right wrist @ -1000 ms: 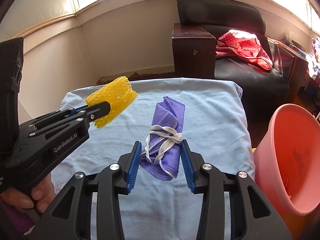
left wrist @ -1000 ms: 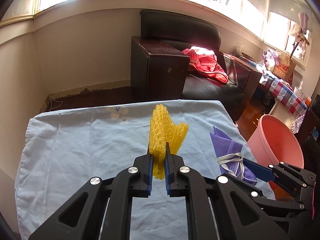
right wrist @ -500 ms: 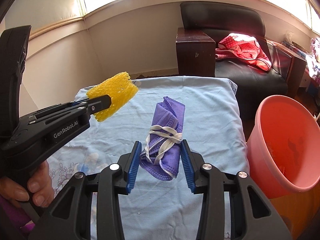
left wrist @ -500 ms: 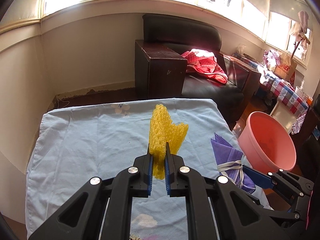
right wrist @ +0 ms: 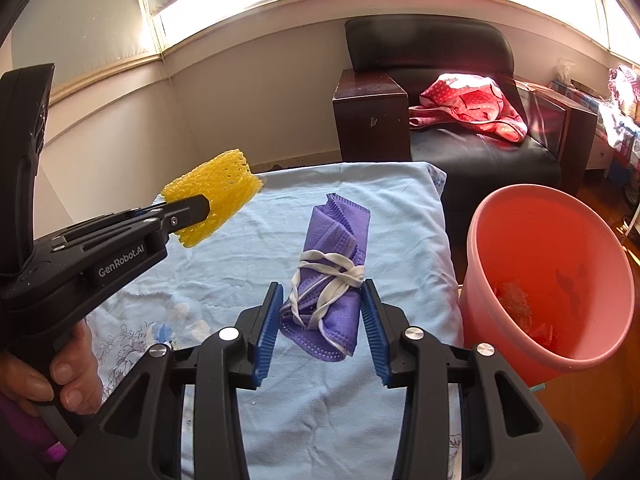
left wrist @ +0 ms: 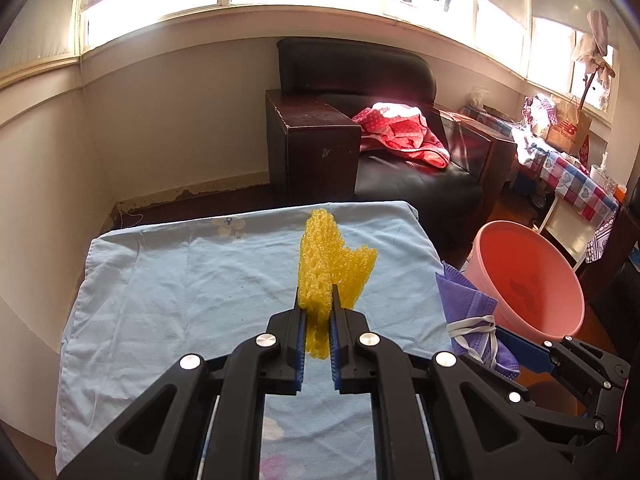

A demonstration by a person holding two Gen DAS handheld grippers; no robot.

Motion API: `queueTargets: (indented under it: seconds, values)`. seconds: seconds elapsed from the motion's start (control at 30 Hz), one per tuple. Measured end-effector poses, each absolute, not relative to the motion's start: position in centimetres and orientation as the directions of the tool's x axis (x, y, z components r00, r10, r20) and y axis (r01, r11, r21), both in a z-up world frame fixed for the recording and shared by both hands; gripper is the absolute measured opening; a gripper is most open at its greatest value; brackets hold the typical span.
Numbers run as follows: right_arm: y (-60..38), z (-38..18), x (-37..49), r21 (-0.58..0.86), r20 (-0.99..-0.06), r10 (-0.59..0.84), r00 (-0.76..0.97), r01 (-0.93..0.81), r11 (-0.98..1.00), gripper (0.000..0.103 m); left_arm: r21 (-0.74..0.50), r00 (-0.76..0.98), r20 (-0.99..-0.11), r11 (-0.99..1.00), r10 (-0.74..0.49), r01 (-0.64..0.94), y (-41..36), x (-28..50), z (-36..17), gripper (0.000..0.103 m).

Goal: Collect trash
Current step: 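Carry the yellow mesh and purple mask over the bucket and release both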

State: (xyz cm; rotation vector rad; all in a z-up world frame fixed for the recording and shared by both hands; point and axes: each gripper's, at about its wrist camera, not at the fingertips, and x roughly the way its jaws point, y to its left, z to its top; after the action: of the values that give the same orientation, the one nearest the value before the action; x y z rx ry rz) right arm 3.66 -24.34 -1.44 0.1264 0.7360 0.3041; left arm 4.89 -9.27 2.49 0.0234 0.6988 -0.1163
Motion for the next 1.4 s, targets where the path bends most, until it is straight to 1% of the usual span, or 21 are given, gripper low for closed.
queueTargets:
  seconds: [0.33,0.5,0.7,0.87,1.1,1.4]
  values:
    - [-27.7,-1.1,3.1,0.233,-0.619,0.288,0.731,-0.180,0.956,0.041,0.000,0.760,-0.640,0.990,-0.109,0.142,-12.1,4.9,2.6,0.009]
    - [-29.8,-0.8,2.9,0.237,-0.605,0.257,0.753,-0.138,0.962,0.041,-0.009,0.762,-0.633,0.986,-0.134,0.166,-13.6,4.8,2.7,0.009]
    - [-33.0,-0.6,2.7,0.240,-0.594,0.203,0.778,-0.070,0.968,0.041,-0.036,0.765,-0.616,0.976,-0.189,0.213,-15.8,4.7,3.0,0.009]
    - [-35.8,-0.5,2.5,0.229,-0.590,0.145,0.794,-0.008,0.973,0.041,-0.064,0.750,-0.617,0.965,-0.238,0.254,-18.0,4.8,2.8,0.009]
    - [-39.1,-1.1,2.8,0.242,-0.600,0.095,0.795,0.068,0.968,0.041,-0.082,0.712,-0.632,0.941,-0.304,0.329,-21.6,5.6,2.2,0.009]
    - [-41.1,-2.6,4.0,0.239,-0.631,0.069,0.773,0.108,0.965,0.041,-0.160,0.628,-0.663,0.896,-0.408,0.414,-26.0,7.6,1.3,0.009]
